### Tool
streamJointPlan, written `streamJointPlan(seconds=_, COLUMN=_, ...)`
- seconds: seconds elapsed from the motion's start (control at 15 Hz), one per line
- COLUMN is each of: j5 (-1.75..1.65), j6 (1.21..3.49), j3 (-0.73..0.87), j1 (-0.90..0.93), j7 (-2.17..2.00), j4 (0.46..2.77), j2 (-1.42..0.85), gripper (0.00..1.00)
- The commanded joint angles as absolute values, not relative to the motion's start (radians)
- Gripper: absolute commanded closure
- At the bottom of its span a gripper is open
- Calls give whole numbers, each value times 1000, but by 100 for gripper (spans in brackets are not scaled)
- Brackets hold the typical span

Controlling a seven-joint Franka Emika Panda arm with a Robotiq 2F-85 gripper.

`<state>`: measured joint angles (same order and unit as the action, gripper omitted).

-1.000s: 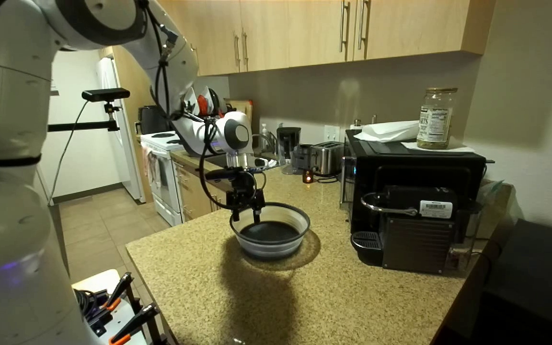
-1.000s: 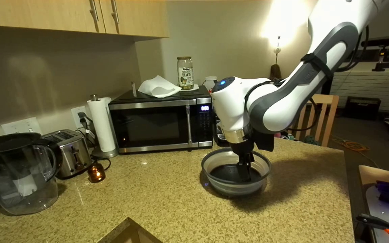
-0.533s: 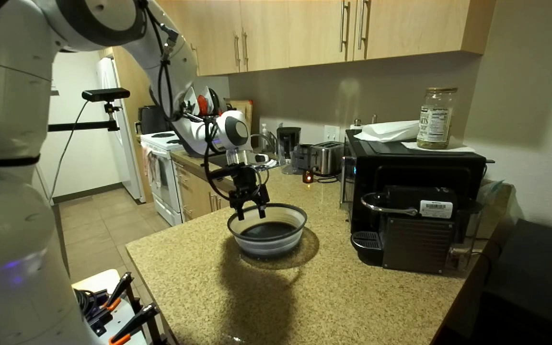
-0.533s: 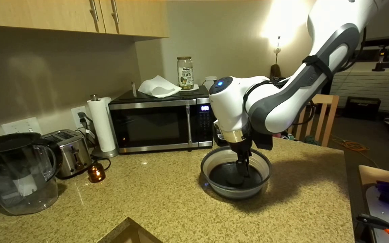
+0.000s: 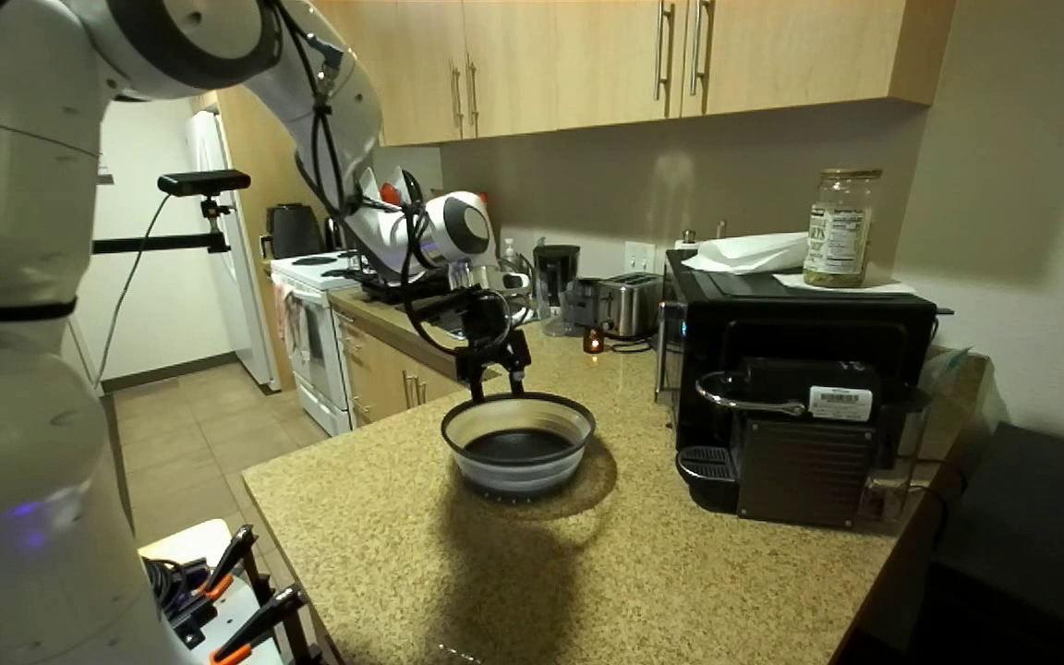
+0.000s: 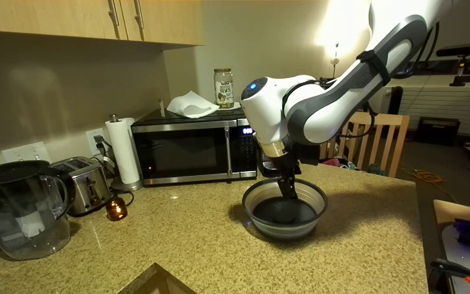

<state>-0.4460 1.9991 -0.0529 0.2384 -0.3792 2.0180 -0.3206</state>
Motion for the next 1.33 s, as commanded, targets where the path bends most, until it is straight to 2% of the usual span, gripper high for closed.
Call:
streamJointPlan(seconds=0.0, j5=-426, j6=1938, j3=-50, j1=233, j7=-398, j4=1968, j2=-325, gripper=0)
streamJointPlan(seconds=0.8, j5=-438, j6=1872, j3=38, j1=180, j7=-491, j4=1885, j2=-353, gripper=0)
streamJointPlan(seconds=1.27, j5=-313, j6=1881, j3=35, j1=143, j7=-502, j4=1886, j2=-358, gripper=0)
